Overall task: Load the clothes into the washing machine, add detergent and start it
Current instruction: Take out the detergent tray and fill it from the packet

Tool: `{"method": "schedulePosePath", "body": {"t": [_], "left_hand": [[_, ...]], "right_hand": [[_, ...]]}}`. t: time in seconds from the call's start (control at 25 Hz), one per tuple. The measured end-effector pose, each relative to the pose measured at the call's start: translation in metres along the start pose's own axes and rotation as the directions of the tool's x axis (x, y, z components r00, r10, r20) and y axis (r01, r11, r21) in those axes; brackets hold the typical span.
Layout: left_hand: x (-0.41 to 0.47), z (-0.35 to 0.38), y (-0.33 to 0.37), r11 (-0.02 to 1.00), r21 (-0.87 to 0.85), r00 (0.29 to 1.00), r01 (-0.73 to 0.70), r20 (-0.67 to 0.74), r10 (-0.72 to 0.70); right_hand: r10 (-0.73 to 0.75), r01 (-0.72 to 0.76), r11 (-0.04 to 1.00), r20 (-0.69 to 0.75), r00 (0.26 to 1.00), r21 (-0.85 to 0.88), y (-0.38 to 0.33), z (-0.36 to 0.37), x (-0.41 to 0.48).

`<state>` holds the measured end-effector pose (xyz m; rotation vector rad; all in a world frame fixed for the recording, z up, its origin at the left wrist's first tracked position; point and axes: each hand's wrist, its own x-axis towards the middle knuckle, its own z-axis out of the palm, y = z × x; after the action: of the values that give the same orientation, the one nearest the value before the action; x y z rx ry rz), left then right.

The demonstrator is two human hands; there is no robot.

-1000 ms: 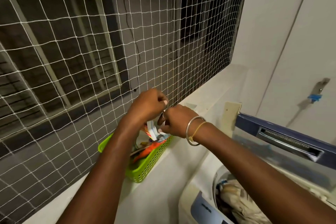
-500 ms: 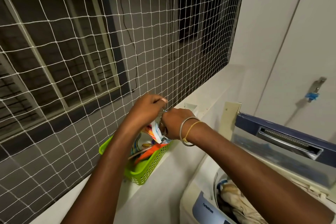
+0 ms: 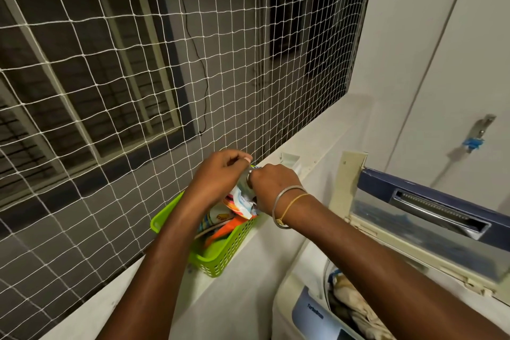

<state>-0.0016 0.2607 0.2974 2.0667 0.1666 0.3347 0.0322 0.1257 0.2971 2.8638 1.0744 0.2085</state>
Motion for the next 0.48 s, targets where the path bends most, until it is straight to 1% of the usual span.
{"method": "schedulePosePath", "body": {"t": [0.08, 0.16, 0.24, 0.28, 0.36, 0.48], "left_hand": [[-0.002, 0.001, -0.001, 1.0, -0.004, 1.0, 0.018, -0.015, -0.018], [-0.004, 0.002, 0.001, 0.999, -0.012, 0.999, 0.032, -0.018, -0.032], [-0.004, 0.004, 0.002, 0.999, -0.009, 0.999, 0.034, -0.022, -0.034], [-0.004, 0.004, 0.003, 0.999, -0.003, 0.999, 0.036, -0.023, -0.036], [-0.005, 0.004, 0.006, 0.999, -0.005, 0.998, 0.05, -0.038, -0.05], [-0.008, 0.004, 0.009, 0.998, -0.008, 0.996, 0.064, -0.064, -0.065]], "right_hand": [[0.023, -0.023, 1.0, 0.041, 0.999, -0.003, 0.0, 0.001, -0.001], [0.044, -0.047, 0.998, 0.105, 0.993, 0.03, 0.0, 0.002, -0.001], [0.046, -0.052, 0.997, 0.118, 0.992, 0.051, -0.001, 0.004, 0.0], [0.04, -0.046, 0.997, 0.092, 0.995, 0.063, -0.001, 0.005, 0.001], [0.033, -0.031, 0.993, -0.021, 0.999, 0.113, 0.0, 0.01, 0.002], [0.058, 0.005, 0.952, -0.198, 0.978, 0.307, -0.001, 0.019, 0.005]]}}
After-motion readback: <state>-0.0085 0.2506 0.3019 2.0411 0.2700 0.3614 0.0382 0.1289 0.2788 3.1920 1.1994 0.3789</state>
